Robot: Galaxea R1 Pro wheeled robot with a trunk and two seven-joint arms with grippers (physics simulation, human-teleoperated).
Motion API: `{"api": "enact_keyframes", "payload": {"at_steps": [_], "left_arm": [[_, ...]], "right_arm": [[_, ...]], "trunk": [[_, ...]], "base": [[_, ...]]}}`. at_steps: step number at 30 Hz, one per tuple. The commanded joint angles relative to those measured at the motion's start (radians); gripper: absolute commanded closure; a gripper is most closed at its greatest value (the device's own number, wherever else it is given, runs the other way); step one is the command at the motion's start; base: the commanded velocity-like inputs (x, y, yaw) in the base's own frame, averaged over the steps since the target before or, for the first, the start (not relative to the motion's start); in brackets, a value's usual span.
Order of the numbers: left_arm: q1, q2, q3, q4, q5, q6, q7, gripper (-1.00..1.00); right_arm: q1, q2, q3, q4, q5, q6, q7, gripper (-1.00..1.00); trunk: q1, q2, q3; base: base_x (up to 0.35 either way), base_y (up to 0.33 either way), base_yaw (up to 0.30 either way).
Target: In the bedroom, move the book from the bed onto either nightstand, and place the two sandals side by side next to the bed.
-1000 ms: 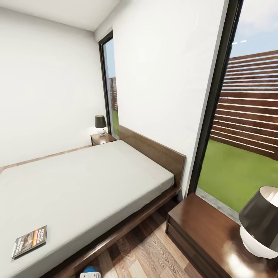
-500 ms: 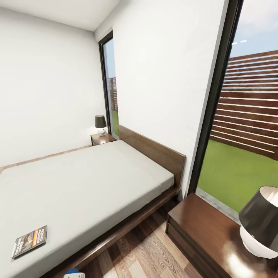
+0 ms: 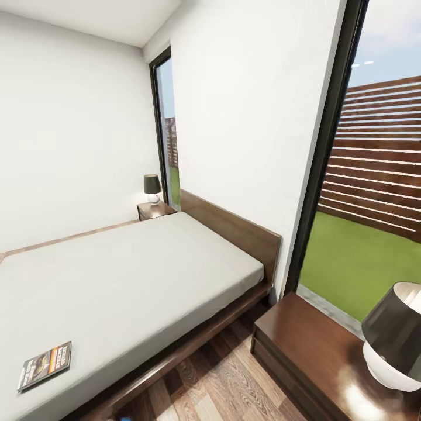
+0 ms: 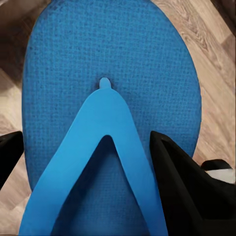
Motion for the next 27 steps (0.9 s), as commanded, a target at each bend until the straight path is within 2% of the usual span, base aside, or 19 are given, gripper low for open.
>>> {"api": "enact_keyframes", "payload": {"at_steps": [1,4,9,21,27], "left_arm": [[-0.001,0.003,0.002,0.000,0.003,0.012,-0.027,1.00],[-0.001,0.014,0.002,-0.001,0.005,0.044,-0.072,1.00],[-0.002,0.022,0.001,-0.002,0.004,0.068,-0.105,1.00],[-0.002,0.025,-0.001,-0.003,0.000,0.082,-0.121,1.00],[-0.003,0.021,-0.003,-0.005,0.000,0.082,-0.123,1.00]], "right_arm": [[0.000,0.000,-0.001,-0.002,-0.002,0.005,-0.003,-1.00],[0.000,0.000,-0.001,-0.002,-0.002,0.005,-0.003,-1.00],[0.000,0.000,-0.001,-0.002,-0.002,0.004,-0.003,-1.00],[0.000,0.001,0.037,-0.002,-0.002,0.004,-0.003,-1.00],[0.000,0.001,0.041,-0.003,-0.001,0.003,-0.003,-1.00]], "trunk": [[0.000,-0.001,0.000],[0.000,-0.001,0.000],[0.000,-0.001,0.000],[0.000,-0.001,0.000],[0.023,-0.043,-0.019]], "base": [[0.000,0.000,0.000],[0.000,0.000,0.000],[0.000,0.000,0.000],[0.000,0.000,0.000],[0.000,0.000,0.000]]}}
